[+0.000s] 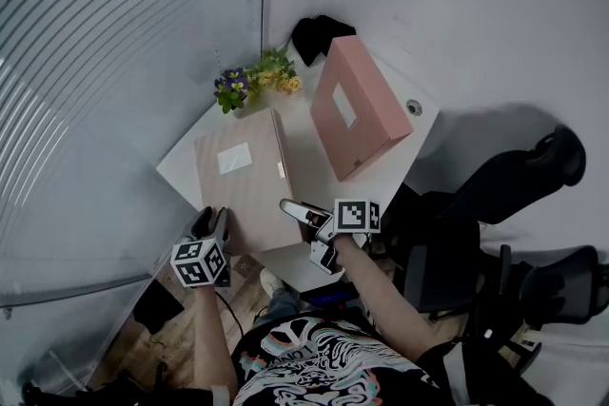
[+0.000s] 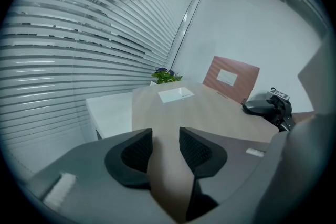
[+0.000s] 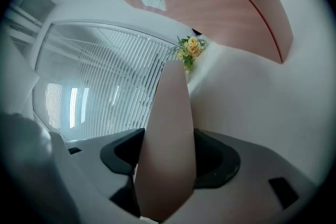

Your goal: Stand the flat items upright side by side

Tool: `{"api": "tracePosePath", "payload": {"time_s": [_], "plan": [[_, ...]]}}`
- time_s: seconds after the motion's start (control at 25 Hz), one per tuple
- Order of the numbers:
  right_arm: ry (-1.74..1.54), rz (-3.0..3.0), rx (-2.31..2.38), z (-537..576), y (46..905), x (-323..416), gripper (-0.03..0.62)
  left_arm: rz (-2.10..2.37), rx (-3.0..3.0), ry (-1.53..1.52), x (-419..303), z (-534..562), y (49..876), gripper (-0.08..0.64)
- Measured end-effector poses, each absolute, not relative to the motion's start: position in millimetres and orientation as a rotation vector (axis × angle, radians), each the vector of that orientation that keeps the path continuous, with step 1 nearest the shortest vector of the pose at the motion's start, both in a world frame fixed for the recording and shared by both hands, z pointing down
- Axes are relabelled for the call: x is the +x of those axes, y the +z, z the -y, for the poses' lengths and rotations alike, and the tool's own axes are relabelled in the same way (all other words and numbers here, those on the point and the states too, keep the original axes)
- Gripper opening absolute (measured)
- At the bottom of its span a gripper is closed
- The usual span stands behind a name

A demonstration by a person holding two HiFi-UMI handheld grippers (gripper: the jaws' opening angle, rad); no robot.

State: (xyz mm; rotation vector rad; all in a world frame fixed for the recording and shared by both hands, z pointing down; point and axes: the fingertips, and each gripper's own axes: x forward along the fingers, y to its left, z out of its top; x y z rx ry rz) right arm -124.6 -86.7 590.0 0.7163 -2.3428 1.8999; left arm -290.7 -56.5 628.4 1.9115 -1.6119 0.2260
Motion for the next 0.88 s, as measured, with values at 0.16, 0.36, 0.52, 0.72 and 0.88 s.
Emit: {"api": "tracePosePath", "payload": {"time_s": [0.16,0.36,0.52,0.72,0.88], "plan": [[1.857,2.36,0.747,92.0,583.6,-122.2,0.287,1.58,1.918,0.228,-287.8,61.2,627.4,0.153],[1.756,2.41,0.784,102.4,567.6,-119.8,0.287,1.531,1.928,0.221,-280.2,64.0,625.3,0.158],[1.691,2.448,0.826,106.7,556.2,-120.0,0.287,1.506,1.929,0.206,-276.3,66.4,624.2,0.155],[1.631,2.49,0.87,108.3,545.9,-118.5,0.284,1.486,1.933,0.189,-272.5,69.3,621.4,0.153],[1.574,2.533,0.882,108.8,538.7,-119.2,0.284,1.484,1.935,0.167,-272.2,72.9,617.3,0.147]]}}
